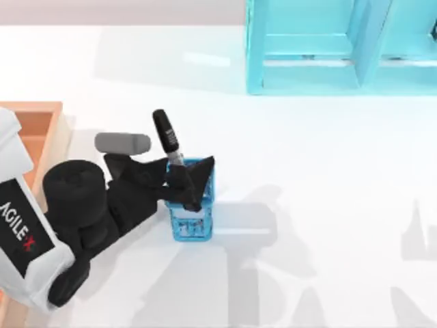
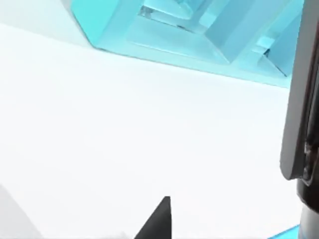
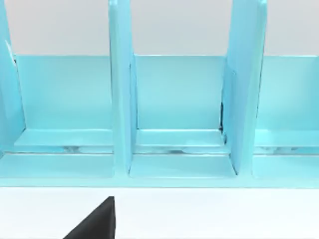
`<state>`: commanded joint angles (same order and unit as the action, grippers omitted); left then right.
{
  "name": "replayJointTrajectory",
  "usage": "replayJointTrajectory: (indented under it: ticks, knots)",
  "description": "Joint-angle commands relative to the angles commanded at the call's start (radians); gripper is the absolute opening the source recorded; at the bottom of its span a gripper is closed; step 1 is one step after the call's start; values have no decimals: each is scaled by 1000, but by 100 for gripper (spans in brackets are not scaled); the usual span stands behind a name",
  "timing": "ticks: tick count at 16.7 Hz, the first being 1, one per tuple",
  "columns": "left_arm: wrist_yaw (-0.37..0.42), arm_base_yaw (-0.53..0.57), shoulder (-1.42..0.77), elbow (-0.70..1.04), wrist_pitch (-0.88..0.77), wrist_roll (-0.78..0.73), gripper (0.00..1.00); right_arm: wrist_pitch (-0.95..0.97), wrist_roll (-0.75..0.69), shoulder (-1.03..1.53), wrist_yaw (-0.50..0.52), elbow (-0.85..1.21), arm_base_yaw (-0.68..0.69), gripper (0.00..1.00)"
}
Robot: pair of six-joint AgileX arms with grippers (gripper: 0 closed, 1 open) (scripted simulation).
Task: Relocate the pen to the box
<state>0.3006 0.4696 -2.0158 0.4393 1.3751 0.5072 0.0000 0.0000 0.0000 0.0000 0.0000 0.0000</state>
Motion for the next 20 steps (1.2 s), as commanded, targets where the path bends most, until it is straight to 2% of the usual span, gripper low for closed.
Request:
replayJointTrajectory:
  ticks: [6, 16, 20]
  knots:
    - [0, 0, 0, 0, 0, 0, 2, 0, 0, 0, 0, 0, 0, 100]
    - [-1, -11, 22, 9, 4, -7, 0, 0, 0, 0, 0, 0, 0, 100]
    - [76, -104, 129, 55, -90, -57, 0, 0, 0, 0, 0, 0, 0, 100]
